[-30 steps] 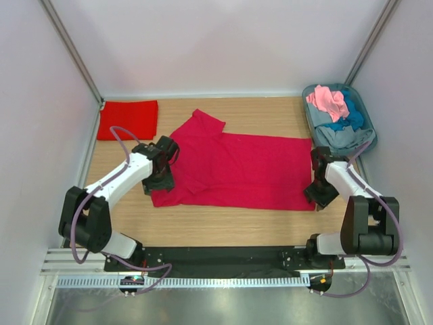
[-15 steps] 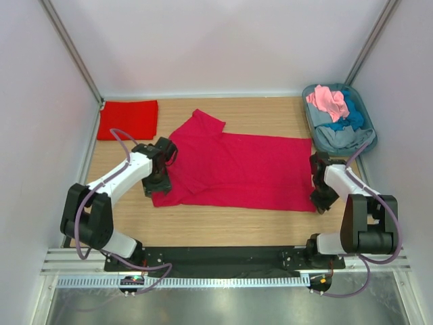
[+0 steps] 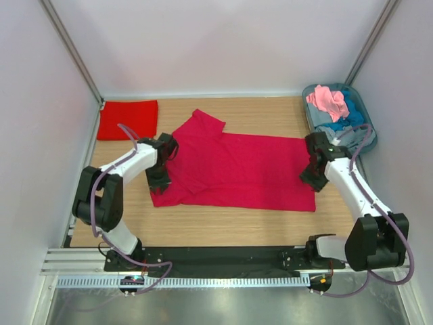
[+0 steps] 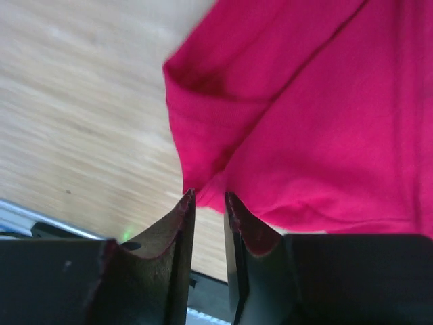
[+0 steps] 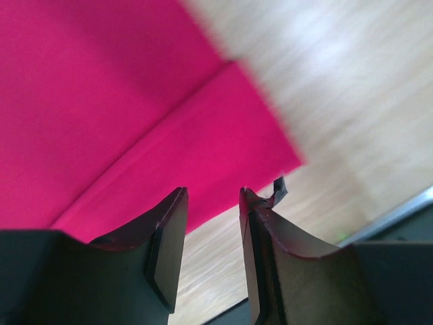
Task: Fold and stack the t-shirts
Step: Fold the tshirt
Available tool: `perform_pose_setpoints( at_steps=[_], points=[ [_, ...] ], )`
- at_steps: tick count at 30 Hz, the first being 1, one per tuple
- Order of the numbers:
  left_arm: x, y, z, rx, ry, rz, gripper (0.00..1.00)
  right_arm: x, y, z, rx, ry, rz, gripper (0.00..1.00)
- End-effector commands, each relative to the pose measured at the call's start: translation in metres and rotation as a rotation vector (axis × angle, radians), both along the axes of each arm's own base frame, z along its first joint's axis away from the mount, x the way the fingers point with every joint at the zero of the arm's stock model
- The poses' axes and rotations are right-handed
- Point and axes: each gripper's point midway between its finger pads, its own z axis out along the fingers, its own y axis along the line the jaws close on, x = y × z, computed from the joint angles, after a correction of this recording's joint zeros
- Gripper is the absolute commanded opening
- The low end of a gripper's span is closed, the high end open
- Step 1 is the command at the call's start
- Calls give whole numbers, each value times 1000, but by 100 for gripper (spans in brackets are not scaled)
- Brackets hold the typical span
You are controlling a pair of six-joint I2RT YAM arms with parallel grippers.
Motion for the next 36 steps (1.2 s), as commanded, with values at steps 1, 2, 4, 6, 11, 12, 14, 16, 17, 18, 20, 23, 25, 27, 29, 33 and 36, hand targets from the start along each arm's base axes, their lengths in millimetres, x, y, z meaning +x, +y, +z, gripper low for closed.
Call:
perform_pose_setpoints(
  at_steps=[1, 2, 4, 6, 11, 12, 14, 16, 17, 18, 20, 23, 25, 27, 29, 33, 36],
  points=[
    [47, 4, 22, 5, -112, 25, 23, 43, 80, 19, 216, -171, 321, 44],
    [56, 3, 28, -10, -125, 42, 23, 48, 93, 25, 214, -193, 373, 44],
    [81, -16, 55, -103, -209, 40, 33, 54, 130, 35, 212, -236, 526, 44],
    [94, -33, 72, -194, -278, 63, 42, 52, 152, 38, 212, -249, 612, 44],
    [91, -77, 61, -442, -251, 144, 44, 48, 157, 35, 198, -228, 630, 43],
    [89, -82, 55, -467, -243, 168, 44, 48, 154, 35, 188, -226, 626, 43],
    [83, -87, 38, -496, -213, 225, 44, 45, 152, 32, 180, -212, 623, 43],
    [80, -89, 29, -500, -193, 245, 44, 43, 151, 30, 180, -202, 623, 42],
    [77, -86, 24, -485, -186, 267, 44, 42, 151, 29, 180, -197, 623, 42],
    [76, -84, 22, -475, -186, 276, 45, 42, 151, 28, 180, -194, 623, 42],
    [73, -81, 16, -457, -184, 297, 46, 42, 150, 28, 176, -196, 622, 41],
    [77, -79, 5, -440, -189, 308, 46, 41, 148, 29, 172, -197, 620, 41],
    [77, -79, -2, -429, -176, 317, 45, 39, 147, 30, 166, -197, 617, 41],
    [79, -79, -10, -426, -165, 328, 43, 39, 145, 31, 160, -198, 619, 41],
    [81, -80, -14, -425, -170, 333, 43, 38, 142, 32, 149, -197, 617, 41],
    [78, -75, -23, -387, -153, 342, 40, 36, 139, 33, 133, -194, 614, 41],
    [79, -74, -26, -372, -148, 340, 37, 34, 136, 33, 122, -190, 613, 41]
  ],
)
